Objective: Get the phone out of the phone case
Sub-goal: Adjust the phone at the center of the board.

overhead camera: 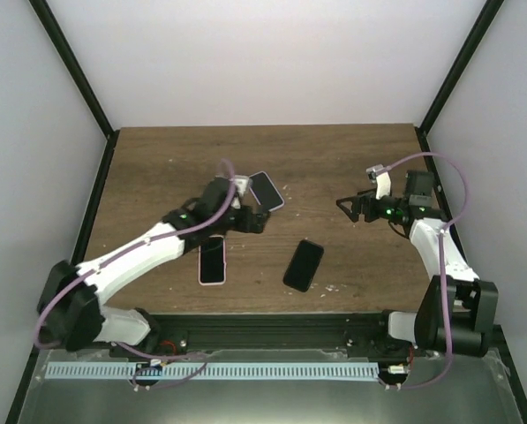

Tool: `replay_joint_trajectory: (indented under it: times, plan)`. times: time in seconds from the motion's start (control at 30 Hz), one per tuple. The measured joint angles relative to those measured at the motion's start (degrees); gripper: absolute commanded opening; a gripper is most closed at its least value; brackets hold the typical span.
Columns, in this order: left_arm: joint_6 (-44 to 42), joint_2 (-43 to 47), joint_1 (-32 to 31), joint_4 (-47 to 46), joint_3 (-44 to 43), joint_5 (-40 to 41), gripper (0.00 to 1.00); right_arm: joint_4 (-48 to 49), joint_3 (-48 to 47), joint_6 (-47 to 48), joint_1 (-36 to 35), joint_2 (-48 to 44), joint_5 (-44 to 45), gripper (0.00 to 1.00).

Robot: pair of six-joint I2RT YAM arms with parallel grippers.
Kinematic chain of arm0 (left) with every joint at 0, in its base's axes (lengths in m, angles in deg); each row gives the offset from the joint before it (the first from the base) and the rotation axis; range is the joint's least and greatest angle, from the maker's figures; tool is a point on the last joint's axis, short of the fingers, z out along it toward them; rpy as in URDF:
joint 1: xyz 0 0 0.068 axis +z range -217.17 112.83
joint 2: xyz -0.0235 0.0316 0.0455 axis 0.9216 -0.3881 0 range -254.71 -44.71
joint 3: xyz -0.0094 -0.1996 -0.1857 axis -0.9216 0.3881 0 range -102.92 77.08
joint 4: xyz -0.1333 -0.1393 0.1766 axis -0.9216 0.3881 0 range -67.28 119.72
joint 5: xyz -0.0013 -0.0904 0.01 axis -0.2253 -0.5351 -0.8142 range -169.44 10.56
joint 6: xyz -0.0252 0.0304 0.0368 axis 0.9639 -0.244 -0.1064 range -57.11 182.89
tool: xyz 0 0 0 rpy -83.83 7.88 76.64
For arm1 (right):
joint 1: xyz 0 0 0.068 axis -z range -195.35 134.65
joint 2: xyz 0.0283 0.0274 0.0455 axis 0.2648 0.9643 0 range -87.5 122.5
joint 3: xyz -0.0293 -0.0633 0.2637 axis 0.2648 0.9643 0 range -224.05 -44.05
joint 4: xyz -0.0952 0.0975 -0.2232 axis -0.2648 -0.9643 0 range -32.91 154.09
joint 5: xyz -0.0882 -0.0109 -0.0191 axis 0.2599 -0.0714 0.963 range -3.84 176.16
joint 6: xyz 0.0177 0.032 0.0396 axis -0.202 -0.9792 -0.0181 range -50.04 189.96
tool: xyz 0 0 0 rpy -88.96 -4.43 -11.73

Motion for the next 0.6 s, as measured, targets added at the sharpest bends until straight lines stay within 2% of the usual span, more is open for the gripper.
replay_joint_trajectory:
  times: [0.1,0.23,0.43,0.6]
  plan:
    - [-3.69,-7.89,-7.63,0.17,-6.62,6.99,1.00,-0.52,-0.09,0.28,-0.63,3.08,1.38,0.98]
    - [-8.33,-14.62,-14.53,-0.33,-7.67,11.37,0.95,-0.90,-0.09,0.46,-0.74,3.10,3.78,0.99]
    - [-8.83,-21.94,-16.44,3.63,-9.05,7.93,0.98,-0.85,-0.09,0.44,-0.74,2.64,6.12,1.00]
    - [-8.72,-24.48,-17.79,5.49,-9.31,4.68,1.00,-0.87,-0.09,0.39,-0.74,2.78,6.19,1.00]
